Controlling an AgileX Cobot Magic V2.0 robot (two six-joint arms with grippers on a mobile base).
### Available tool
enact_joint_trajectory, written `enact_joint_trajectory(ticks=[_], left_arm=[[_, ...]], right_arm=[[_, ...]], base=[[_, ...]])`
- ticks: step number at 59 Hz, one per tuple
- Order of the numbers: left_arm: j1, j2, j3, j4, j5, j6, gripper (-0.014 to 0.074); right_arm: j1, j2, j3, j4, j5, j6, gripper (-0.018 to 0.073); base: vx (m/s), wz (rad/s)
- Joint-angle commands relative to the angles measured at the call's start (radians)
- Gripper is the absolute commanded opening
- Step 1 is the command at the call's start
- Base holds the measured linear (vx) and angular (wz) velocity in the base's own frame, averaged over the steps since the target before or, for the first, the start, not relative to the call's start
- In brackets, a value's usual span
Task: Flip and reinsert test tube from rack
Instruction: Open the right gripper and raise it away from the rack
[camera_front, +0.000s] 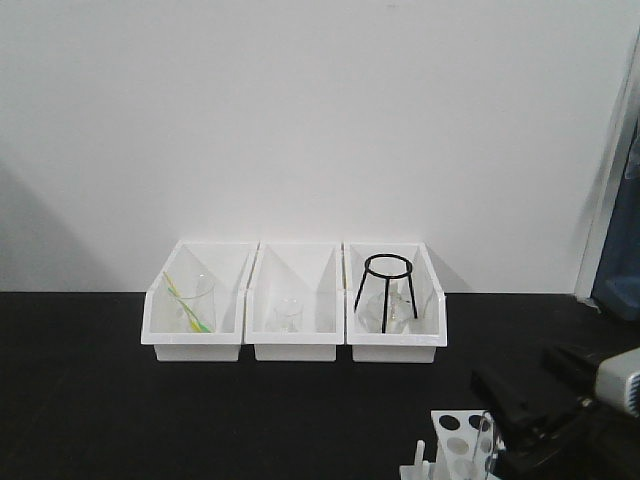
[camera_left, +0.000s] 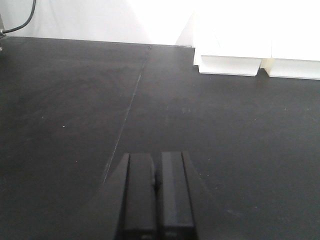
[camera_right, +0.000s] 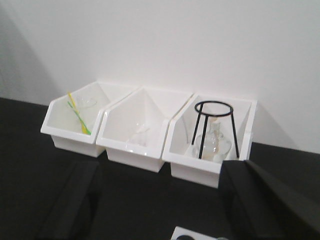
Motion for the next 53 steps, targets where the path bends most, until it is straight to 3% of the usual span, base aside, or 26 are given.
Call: enact_joint_trajectory(ticks=[1, 5, 12, 44, 53], left_arm=[[-0.007, -0.013, 0.0, -0.003, -0.087, 0.0, -0.0006], [-0.007, -0.013, 0.0, -0.003, -0.087, 0.0, -0.0006], [-0.007, -0.013, 0.0, -0.003, -0.087, 0.0, -0.0006], [-0.007, -0.013, 0.0, -0.003, -0.087, 0.0, -0.0006], [-0.007, -0.013, 0.0, -0.003, -0.087, 0.0, -0.0006]], right_arm=[[0.001, -0.122, -0.085, -0.011, 0.09, 0.015, 0.0547], [0.001, -0.223, -0.116, -0.004, 0.24, 0.015, 0.0547], [0.001, -0.289, -0.116, -0.001, 0.306, 0.018, 0.0547], [0.001, -0.34, -0.116, -0.003, 0.324, 0.018, 0.0547], [-0.003, -0.383, -0.115, 0.009, 0.345, -0.04, 0.0503]], base=[[0.0, 0.0], [0.0, 0.0], [0.0, 0.0], [0.0, 0.0], [0.0, 0.0]])
